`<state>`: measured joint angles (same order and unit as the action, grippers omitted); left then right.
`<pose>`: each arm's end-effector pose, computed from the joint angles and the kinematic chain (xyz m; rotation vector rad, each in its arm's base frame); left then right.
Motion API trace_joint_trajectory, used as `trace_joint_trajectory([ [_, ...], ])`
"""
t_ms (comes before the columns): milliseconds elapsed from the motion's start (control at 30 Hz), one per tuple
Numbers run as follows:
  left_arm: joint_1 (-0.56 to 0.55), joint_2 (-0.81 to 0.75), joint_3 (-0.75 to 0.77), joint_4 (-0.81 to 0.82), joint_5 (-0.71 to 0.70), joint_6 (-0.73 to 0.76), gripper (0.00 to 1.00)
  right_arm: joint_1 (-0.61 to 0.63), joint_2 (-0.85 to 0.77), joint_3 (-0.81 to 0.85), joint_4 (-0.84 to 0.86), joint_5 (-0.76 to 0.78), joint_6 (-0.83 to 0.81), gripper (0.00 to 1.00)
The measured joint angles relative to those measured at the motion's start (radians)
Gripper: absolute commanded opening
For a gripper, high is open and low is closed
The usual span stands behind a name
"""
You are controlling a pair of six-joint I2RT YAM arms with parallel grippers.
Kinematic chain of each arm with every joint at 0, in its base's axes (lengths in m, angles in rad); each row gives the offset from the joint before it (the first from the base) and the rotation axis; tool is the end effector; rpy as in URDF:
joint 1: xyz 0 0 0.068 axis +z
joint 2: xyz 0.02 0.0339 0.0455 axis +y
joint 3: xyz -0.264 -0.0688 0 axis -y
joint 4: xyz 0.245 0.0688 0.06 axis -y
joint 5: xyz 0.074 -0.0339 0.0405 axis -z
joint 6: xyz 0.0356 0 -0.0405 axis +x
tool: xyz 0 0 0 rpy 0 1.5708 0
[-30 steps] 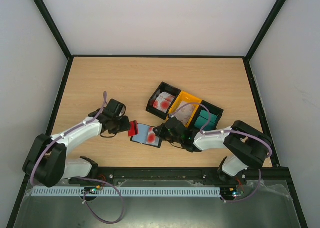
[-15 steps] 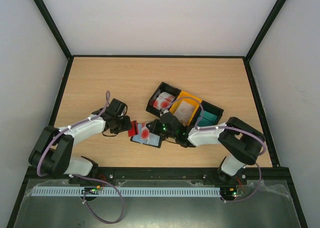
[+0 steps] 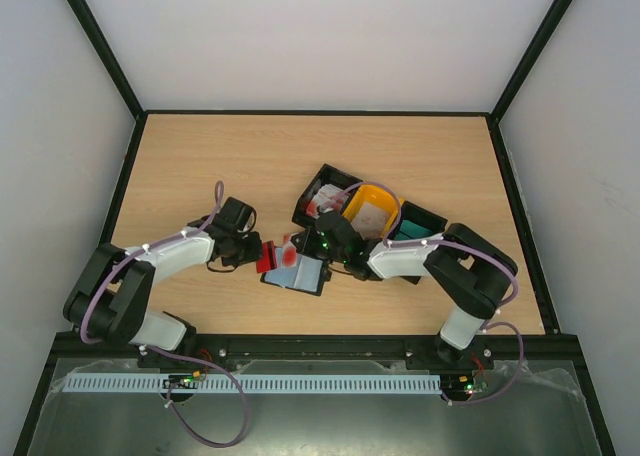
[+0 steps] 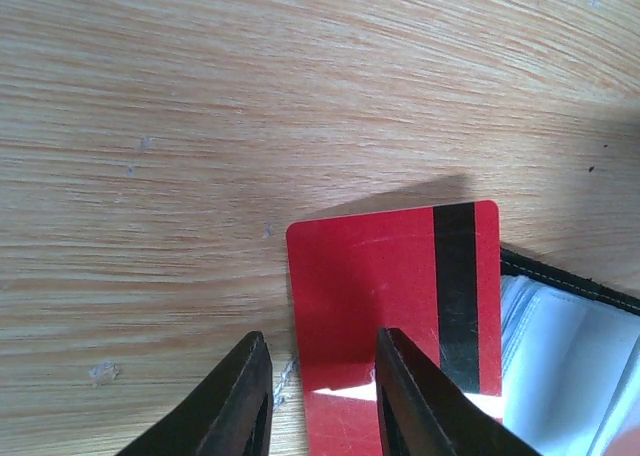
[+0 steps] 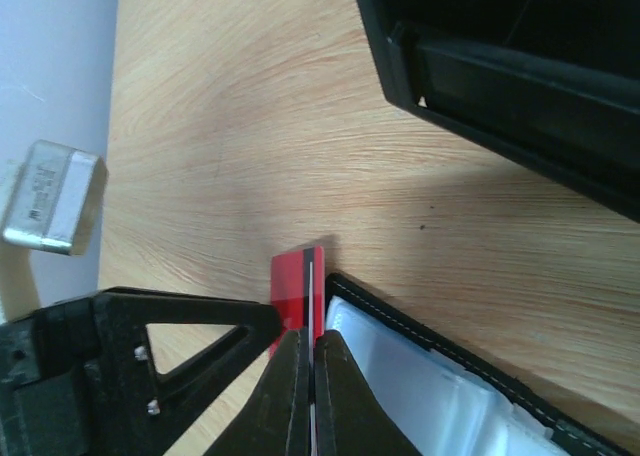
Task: Put the credit cards into the card holder
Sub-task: Pick up the credit card from the center of the board.
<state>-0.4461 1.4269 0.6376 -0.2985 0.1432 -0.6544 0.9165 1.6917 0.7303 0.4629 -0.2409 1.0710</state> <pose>0.2216 -0.1116 0.1464 -0.2381 2.7464 -0.5235 0.1981 0.2723 0.1571 0.0131 2.4046 1.3528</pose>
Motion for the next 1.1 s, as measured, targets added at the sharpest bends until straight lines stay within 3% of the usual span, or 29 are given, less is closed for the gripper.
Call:
trace_joint_trajectory([
  [333,0.002,0.003,-0.011,0.028,0.012,0.0,0.27,-0.001,0.103,0.028,0.003,-0.055,0.0,0.02],
  [800,0.005,-0.007,-0.051,0.11,0.04,0.0,0.27,-0.001,0.192,0.001,0.243,-0.166,0.149,0.02],
  [1100,0.008,-0.025,-0.069,0.132,0.059,-0.008,0.31,-0.001,0.196,-0.008,0.284,-0.18,0.198,0.02],
])
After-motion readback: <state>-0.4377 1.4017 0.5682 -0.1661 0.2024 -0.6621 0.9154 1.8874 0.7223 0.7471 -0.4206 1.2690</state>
